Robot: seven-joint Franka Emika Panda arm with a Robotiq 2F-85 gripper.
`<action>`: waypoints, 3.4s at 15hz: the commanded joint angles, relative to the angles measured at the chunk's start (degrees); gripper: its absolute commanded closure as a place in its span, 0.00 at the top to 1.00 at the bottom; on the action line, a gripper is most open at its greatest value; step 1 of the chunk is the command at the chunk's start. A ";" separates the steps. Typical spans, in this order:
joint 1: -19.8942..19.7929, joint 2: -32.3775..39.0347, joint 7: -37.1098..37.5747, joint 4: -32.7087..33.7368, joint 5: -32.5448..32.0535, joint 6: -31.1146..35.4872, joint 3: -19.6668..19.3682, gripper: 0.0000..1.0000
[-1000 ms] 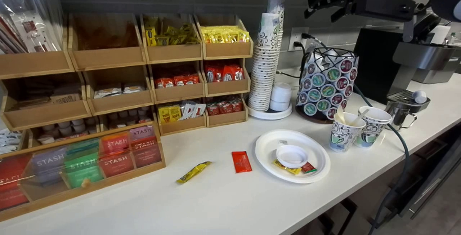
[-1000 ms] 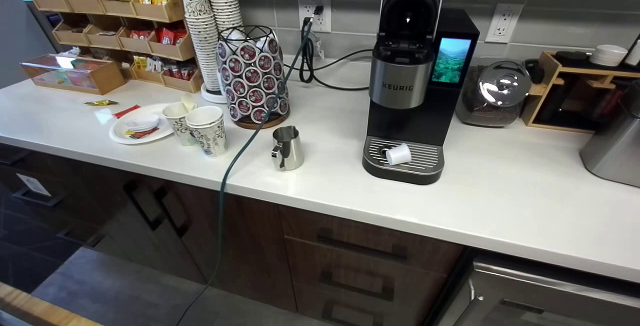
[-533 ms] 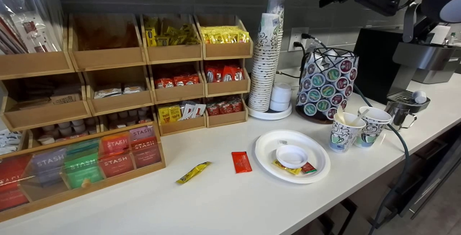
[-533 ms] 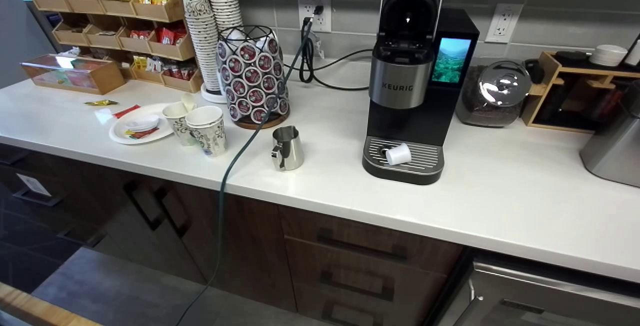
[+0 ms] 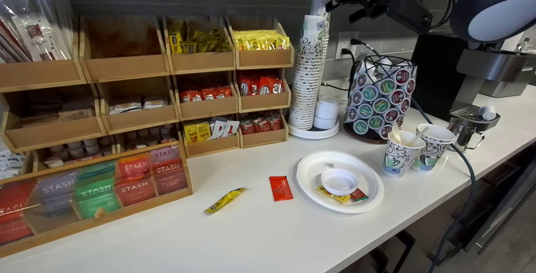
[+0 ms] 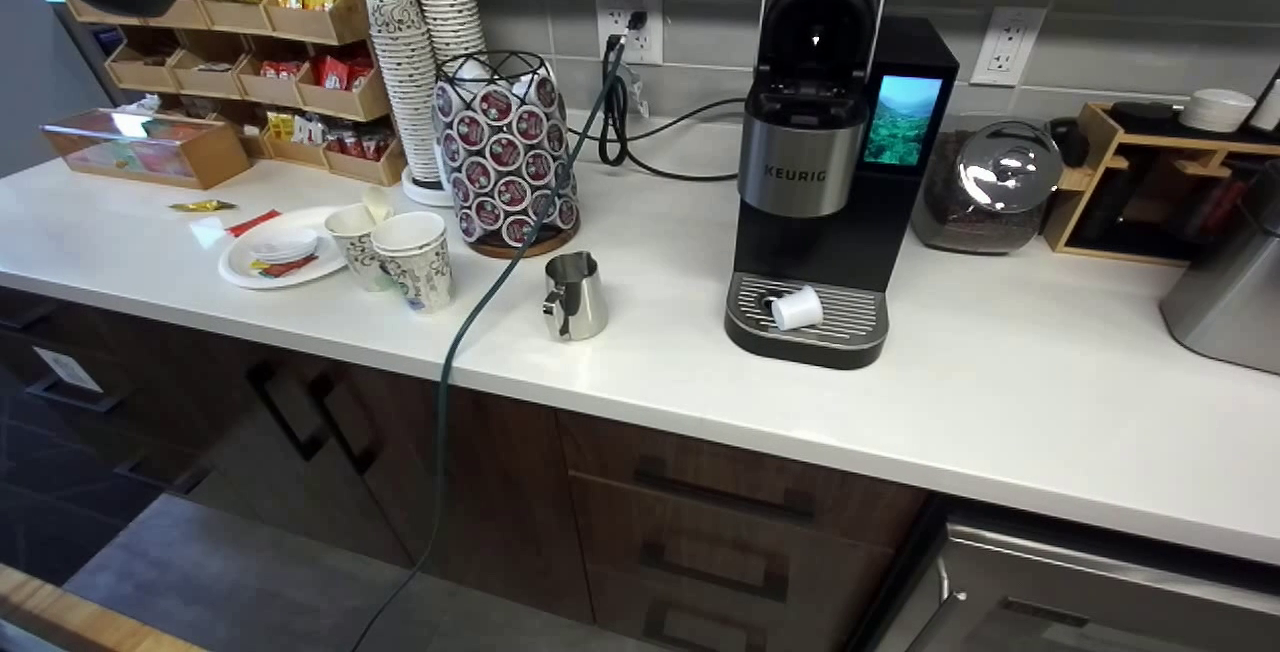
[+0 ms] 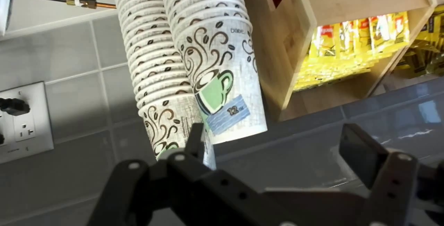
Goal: Remove two papers cups from the pile on the left and put them on the white plate
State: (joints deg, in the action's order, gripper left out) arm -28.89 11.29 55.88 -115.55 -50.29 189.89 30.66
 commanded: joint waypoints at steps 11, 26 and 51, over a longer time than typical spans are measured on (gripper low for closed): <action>47.67 16.34 -8.69 19.04 8.46 0.86 -49.56 1.00; 59.67 21.11 -3.71 18.90 11.50 0.09 -62.52 1.00; 46.94 14.19 -5.53 14.85 9.55 0.41 -48.91 1.00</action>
State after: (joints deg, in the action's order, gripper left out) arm 18.05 25.48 50.35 -100.69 -40.73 190.30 -18.25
